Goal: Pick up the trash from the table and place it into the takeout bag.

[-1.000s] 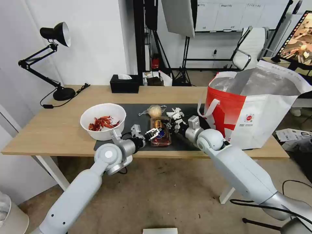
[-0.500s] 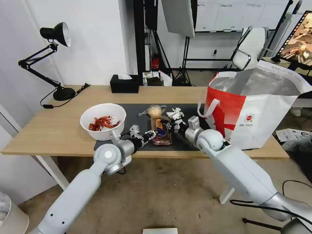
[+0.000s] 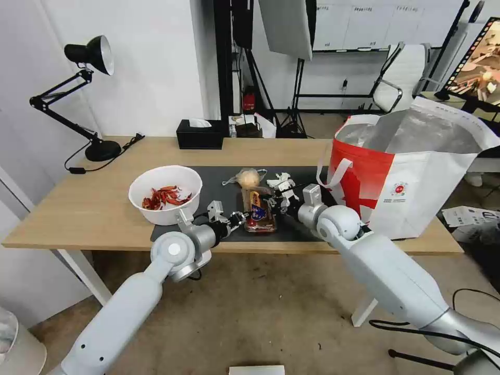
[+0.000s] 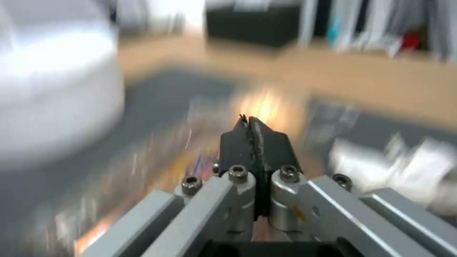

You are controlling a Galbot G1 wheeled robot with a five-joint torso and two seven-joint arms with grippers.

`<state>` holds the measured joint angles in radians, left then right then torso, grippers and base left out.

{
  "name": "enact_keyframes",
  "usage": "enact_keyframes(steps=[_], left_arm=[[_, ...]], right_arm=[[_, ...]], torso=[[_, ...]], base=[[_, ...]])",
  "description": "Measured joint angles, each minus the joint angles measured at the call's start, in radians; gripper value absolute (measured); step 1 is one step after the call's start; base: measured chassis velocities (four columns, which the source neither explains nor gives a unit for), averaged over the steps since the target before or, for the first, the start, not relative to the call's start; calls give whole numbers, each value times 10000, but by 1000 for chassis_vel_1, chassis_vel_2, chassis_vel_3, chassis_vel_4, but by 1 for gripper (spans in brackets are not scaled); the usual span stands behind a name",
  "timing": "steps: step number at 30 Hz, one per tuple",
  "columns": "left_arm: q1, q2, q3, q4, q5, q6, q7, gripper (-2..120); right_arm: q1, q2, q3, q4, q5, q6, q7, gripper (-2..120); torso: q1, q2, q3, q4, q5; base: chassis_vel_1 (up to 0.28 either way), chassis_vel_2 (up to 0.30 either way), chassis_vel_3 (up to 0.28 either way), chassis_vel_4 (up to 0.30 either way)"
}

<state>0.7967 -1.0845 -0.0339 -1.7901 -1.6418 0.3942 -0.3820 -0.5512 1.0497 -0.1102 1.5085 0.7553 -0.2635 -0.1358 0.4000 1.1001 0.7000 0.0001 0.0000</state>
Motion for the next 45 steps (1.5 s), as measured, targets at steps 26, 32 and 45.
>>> enact_keyframes(steps=[26,32,45], left_arm=[[-6077,302,2428,582,2798,-1447,1970,0],[-8470,-1338,5087,3024,5476,-2135,3137,0],[-9981,-2793,7019,5638,9827,-2986,5206,0]], right_arm=[[-6098,-136,3050,4579,-1460,1584,2227,90],[-6316,-36,3101,4788,-1655,1477,2234,100],[-6881,76,3154,4907,-2035,1501,2038,100]], torso=[[-1,-2,1,-3,1],[0,-2,1,-3,4],[1,-2,0,-2,1]], base=[[0,0,0,0],[0,0,0,0],[0,0,0,0]])
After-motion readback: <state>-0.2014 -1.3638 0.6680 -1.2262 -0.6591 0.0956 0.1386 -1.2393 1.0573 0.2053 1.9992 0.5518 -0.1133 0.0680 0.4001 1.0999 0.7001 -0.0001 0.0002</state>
